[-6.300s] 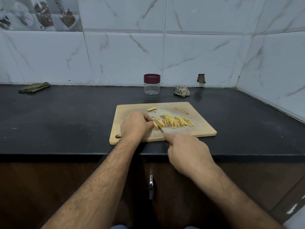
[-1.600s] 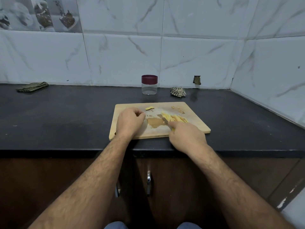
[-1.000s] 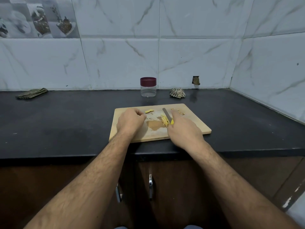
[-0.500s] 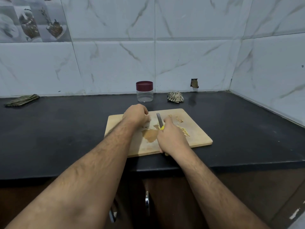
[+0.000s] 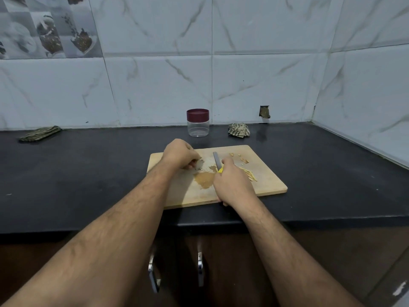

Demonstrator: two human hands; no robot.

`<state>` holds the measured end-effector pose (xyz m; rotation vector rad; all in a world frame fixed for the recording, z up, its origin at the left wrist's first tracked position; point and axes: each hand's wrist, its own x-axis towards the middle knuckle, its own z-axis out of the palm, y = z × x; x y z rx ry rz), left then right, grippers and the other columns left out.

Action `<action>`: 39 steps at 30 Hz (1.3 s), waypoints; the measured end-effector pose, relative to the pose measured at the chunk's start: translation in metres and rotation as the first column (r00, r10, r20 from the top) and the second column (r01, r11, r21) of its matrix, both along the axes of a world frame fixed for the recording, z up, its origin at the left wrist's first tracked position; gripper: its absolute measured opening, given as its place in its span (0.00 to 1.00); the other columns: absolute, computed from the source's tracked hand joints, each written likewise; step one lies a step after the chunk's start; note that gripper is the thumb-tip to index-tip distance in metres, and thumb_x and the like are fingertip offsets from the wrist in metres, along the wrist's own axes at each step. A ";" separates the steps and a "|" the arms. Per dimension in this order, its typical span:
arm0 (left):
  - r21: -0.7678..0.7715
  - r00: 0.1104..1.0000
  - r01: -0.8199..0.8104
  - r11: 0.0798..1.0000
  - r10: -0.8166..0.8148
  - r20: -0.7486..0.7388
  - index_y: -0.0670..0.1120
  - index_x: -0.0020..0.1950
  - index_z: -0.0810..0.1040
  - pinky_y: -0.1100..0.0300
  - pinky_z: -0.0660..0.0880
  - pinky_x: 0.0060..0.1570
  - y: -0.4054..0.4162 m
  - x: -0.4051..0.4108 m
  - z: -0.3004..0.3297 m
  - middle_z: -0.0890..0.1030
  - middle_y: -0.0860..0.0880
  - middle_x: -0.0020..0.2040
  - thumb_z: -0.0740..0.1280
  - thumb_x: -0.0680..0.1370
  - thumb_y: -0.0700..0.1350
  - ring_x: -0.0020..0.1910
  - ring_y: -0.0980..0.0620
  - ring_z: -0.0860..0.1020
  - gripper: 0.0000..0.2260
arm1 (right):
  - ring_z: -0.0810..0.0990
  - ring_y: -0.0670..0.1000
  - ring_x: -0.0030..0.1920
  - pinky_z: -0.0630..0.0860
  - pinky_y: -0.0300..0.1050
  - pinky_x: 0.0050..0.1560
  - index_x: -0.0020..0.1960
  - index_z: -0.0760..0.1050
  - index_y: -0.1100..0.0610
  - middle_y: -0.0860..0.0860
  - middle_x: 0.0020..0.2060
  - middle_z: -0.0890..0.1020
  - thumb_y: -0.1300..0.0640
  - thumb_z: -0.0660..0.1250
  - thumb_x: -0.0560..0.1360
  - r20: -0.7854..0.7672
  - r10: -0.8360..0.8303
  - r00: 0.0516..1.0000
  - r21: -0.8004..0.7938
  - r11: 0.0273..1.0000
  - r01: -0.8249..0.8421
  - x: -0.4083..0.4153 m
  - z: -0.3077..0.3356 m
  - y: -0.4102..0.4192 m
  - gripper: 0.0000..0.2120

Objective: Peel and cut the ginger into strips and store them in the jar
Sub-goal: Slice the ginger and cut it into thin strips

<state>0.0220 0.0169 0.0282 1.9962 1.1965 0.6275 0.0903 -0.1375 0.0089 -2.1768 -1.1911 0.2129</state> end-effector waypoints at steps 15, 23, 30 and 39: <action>-0.386 0.998 0.053 0.921 -0.057 0.000 0.41 0.35 0.78 0.67 0.71 0.31 -0.049 -0.031 0.000 0.79 0.49 0.25 0.68 0.80 0.39 0.25 0.56 0.73 0.12 | 0.81 0.56 0.42 0.77 0.48 0.40 0.62 0.68 0.53 0.53 0.43 0.81 0.64 0.54 0.72 0.075 0.086 0.994 -0.190 0.979 -0.070 -0.010 0.018 -0.038 0.19; 0.063 0.975 0.008 0.998 0.006 -0.222 0.45 0.39 0.82 0.56 0.76 0.40 -0.046 -0.034 -0.004 0.81 0.51 0.34 0.70 0.78 0.48 0.32 0.52 0.75 0.10 | 0.73 0.54 0.47 0.68 0.47 0.43 0.61 0.72 0.55 0.51 0.47 0.74 0.61 0.56 0.78 0.178 0.069 0.982 -0.284 0.959 -0.016 -0.011 0.027 -0.051 0.13; 0.165 0.964 0.138 0.977 -0.094 -0.251 0.53 0.48 0.85 0.58 0.75 0.57 -0.042 -0.032 -0.019 0.82 0.55 0.48 0.75 0.73 0.47 0.52 0.54 0.79 0.05 | 0.75 0.56 0.60 0.67 0.46 0.48 0.70 0.68 0.53 0.54 0.63 0.77 0.60 0.55 0.80 0.220 0.091 0.971 -0.333 0.943 -0.013 -0.021 0.037 -0.055 0.19; 0.234 0.967 0.117 0.965 -0.057 -0.250 0.55 0.51 0.85 0.55 0.76 0.58 -0.043 -0.027 -0.027 0.84 0.54 0.51 0.73 0.74 0.51 0.53 0.54 0.80 0.07 | 0.75 0.56 0.62 0.70 0.48 0.50 0.76 0.62 0.43 0.52 0.65 0.76 0.60 0.53 0.79 0.232 0.160 0.959 -0.301 0.950 -0.086 -0.021 0.029 -0.048 0.27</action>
